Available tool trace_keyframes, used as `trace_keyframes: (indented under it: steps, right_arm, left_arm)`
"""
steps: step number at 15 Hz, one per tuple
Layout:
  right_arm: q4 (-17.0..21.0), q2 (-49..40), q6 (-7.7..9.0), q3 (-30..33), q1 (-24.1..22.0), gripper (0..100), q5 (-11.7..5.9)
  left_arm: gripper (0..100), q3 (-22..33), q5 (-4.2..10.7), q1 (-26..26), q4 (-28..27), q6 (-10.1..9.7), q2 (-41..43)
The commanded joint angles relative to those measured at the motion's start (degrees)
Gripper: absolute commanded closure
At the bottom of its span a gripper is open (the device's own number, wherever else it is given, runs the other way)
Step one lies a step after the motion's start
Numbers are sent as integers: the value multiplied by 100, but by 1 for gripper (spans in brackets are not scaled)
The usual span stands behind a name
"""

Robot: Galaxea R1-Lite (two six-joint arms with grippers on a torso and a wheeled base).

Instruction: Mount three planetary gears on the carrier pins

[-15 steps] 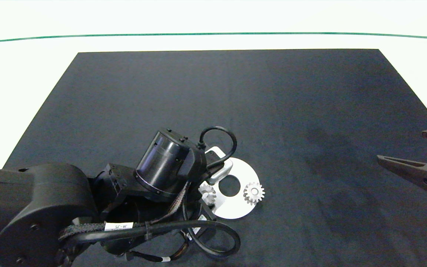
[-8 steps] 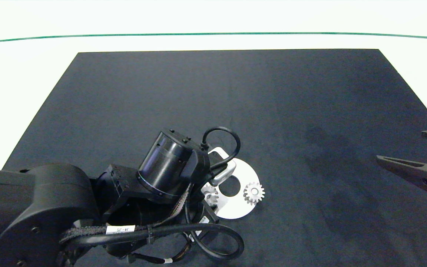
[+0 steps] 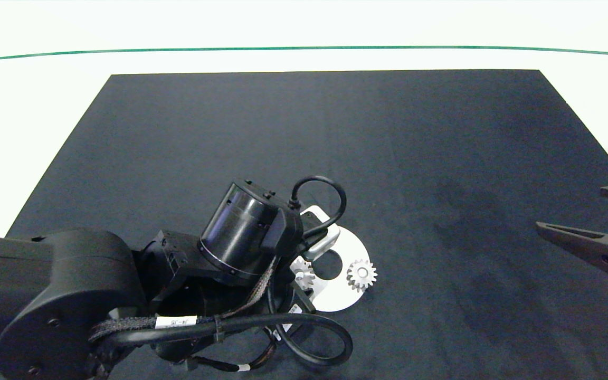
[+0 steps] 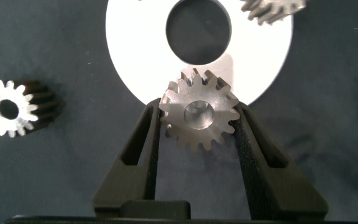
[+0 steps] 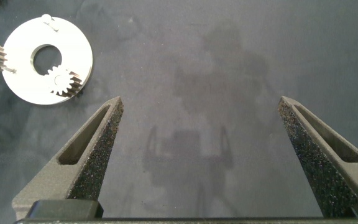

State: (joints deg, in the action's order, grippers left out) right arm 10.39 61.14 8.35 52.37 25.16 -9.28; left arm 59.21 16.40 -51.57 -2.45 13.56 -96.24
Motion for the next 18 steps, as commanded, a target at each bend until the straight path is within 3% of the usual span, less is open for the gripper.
trace_keyframes:
  steps: [1, 16, 18]
  right_arm:
    - [7, 4, 9, 1, 6, 0, -4]
    - [-2, -49, 0, 1, 85, 0, -4]
    - [-2, -49, 0, 1, 85, 0, -4]
  left_arm:
    - [78, -24, 13, -29, -1, -2, -8]
    - [78, -24, 21, -3, 8, -11, -140]
    - [78, 3, 92, 33, 17, -11, -105]
